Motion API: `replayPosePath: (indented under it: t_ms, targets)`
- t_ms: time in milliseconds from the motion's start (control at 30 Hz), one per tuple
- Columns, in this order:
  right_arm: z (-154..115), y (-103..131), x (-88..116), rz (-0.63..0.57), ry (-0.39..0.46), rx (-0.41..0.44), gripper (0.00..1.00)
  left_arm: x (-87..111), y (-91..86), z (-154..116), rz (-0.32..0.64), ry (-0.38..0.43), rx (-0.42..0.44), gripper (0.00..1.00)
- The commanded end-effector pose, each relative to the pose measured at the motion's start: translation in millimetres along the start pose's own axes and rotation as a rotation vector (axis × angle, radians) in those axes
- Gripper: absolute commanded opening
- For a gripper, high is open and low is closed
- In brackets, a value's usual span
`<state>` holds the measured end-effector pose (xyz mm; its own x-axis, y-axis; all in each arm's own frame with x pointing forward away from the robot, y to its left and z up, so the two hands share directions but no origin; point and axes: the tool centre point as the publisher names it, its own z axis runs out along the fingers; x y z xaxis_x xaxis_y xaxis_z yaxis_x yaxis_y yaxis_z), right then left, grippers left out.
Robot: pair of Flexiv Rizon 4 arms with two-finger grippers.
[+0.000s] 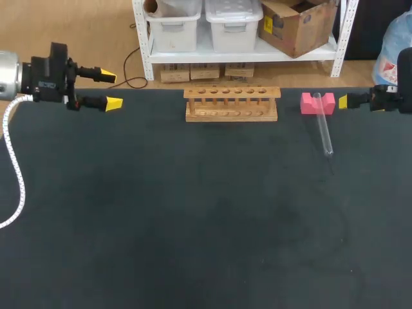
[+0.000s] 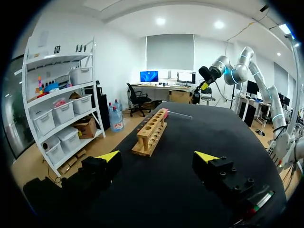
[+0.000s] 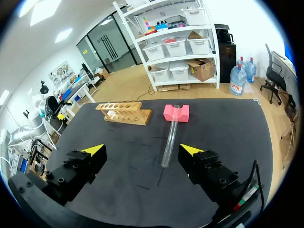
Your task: Grasp the test tube, adjust it, and insert it.
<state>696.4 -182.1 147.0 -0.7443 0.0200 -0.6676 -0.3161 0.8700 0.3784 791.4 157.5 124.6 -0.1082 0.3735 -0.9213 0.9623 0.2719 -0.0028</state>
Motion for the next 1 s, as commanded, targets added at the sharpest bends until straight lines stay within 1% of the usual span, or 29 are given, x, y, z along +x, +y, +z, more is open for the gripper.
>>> replayPosePath:
  t_ms: [33,933,1000]
  targets:
    - [0,0,1,-0.001,-0.001,0.004,1.0,-0.5,8.8,5,-0.002,0.01,0.052,1.0]
    - [0,0,1,-0.001,-0.001,0.004,1.0,-0.5,8.8,5,-0.002,0.01,0.052,1.0]
    - [16,6,-9,0.006,-0.005,0.014,1.0,-0.5,8.8,5,-0.002,0.01,0.052,1.0]
